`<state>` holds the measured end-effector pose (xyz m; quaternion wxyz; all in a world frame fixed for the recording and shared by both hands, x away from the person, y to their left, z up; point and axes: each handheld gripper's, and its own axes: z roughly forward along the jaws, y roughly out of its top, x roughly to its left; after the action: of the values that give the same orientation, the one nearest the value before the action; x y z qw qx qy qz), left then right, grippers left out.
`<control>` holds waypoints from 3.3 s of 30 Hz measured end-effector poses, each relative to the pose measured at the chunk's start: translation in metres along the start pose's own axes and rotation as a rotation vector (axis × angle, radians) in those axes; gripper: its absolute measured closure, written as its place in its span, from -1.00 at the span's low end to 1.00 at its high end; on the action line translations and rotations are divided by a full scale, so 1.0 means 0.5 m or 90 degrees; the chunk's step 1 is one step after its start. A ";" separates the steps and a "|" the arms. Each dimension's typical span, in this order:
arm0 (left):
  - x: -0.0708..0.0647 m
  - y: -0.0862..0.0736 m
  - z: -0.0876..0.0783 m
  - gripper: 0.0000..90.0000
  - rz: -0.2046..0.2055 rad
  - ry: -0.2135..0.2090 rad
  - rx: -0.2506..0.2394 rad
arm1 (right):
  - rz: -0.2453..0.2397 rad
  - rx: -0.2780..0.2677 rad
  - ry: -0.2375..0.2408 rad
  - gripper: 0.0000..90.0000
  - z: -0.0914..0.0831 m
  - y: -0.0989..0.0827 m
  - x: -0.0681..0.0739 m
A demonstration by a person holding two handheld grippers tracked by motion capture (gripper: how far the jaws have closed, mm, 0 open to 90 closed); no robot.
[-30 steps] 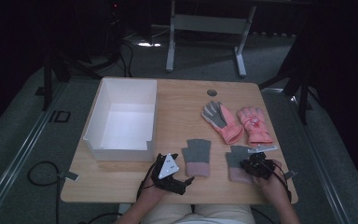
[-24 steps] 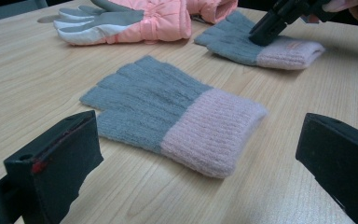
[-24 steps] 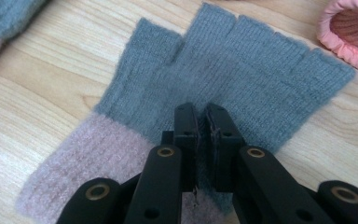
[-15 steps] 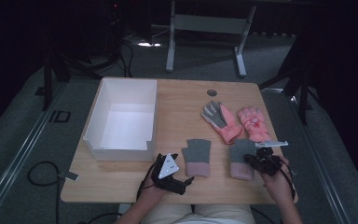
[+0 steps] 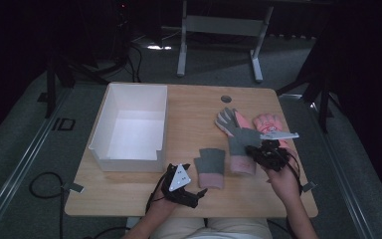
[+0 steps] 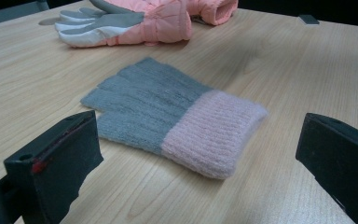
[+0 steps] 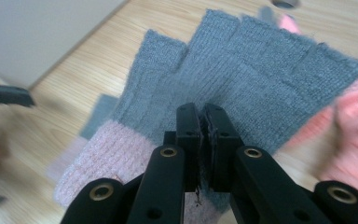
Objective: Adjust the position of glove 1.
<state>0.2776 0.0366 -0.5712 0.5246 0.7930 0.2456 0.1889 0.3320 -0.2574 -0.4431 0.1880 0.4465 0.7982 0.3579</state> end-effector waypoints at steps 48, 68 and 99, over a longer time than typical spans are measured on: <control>0.001 0.000 0.001 -1.00 -0.001 -0.018 0.001 | -0.025 0.131 0.086 0.84 0.220 -0.047 0.116; -0.003 0.057 0.014 -0.94 0.063 -0.045 0.061 | 0.012 0.063 0.089 0.37 0.148 -0.006 0.026; 0.003 0.055 0.084 0.44 0.225 -0.079 0.164 | 0.111 0.129 0.079 -0.01 0.285 -0.018 0.011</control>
<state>0.3074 -0.0027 -0.5617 0.3919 0.8942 0.0918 0.1958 0.4120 -0.1983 -0.5455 0.0609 0.5078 0.7986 0.3172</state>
